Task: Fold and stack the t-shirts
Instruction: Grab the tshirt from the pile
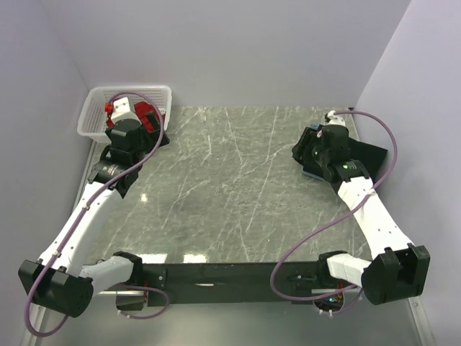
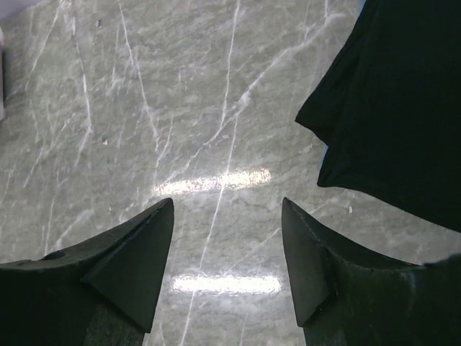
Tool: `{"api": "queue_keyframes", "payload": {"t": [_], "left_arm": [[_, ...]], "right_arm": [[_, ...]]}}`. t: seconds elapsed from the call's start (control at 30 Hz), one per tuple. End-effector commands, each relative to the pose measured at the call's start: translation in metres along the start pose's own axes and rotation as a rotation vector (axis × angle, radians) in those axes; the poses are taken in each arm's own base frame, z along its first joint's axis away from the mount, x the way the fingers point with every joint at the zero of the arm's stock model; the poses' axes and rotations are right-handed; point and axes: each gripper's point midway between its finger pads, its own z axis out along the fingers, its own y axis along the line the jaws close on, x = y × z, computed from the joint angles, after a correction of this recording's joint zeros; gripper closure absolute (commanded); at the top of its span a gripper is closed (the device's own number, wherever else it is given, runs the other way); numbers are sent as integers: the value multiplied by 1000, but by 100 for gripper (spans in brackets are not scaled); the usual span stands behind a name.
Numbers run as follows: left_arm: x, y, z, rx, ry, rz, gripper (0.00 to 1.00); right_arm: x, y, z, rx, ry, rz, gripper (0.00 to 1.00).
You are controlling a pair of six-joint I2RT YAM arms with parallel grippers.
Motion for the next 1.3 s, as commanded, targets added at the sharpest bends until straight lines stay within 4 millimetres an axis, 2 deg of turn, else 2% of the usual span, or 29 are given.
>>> {"api": "queue_keyframes", "payload": {"t": [0.0,0.37,0.6,0.67,0.7,0.77,0.8,0.87,0.9,0.93,0.97,1.0,1.03,1.07,1.1,1.13,1.17,1.2,1.23,1.27], "left_arm": [[-6,1,-8,2,-20,-9,1],[-1,9,2,-63,-5,3,1],[4,5,26,-62,2,57,1],[2,5,38,-72,5,57,0],[5,13,50,-96,25,56,1],[-3,15,61,-95,31,32,0],[0,28,75,-131,54,23,1],[-8,33,87,-139,69,-8,1],[-3,48,103,-182,98,-18,0],[-17,47,109,-181,83,-33,1],[-15,51,116,-188,108,-35,1],[-8,64,132,-223,137,-36,1],[-23,63,140,-224,115,-44,1],[-25,67,148,-239,121,-46,1],[-5,77,164,-277,190,-34,1],[-30,83,173,-292,156,-53,0],[-32,87,182,-307,166,-49,1],[-6,106,197,-371,252,-26,1],[-28,102,205,-375,215,-28,1],[-25,106,212,-395,233,-16,1]], "right_arm": [[-17,5,-10,-14,-79,8,32],[-25,2,-11,6,-123,18,32],[-27,0,-4,29,-124,25,32],[-29,1,-3,24,-124,27,32],[-29,1,-1,27,-121,27,33],[-31,2,1,26,-129,29,33],[-31,1,2,31,-130,28,33],[-33,1,4,32,-135,27,33],[-33,1,6,34,-132,23,33],[-34,1,7,35,-133,26,33],[-36,1,8,34,-138,25,33],[-35,1,11,36,-134,24,33],[-35,2,13,35,-130,24,33],[-36,3,16,34,-129,21,33],[-37,3,18,34,-127,20,33],[-37,5,21,28,-123,18,33],[-38,6,27,31,-114,15,33],[-39,7,29,31,-109,14,33],[-39,7,33,32,-101,12,33],[-44,10,35,30,-106,9,33]]}}
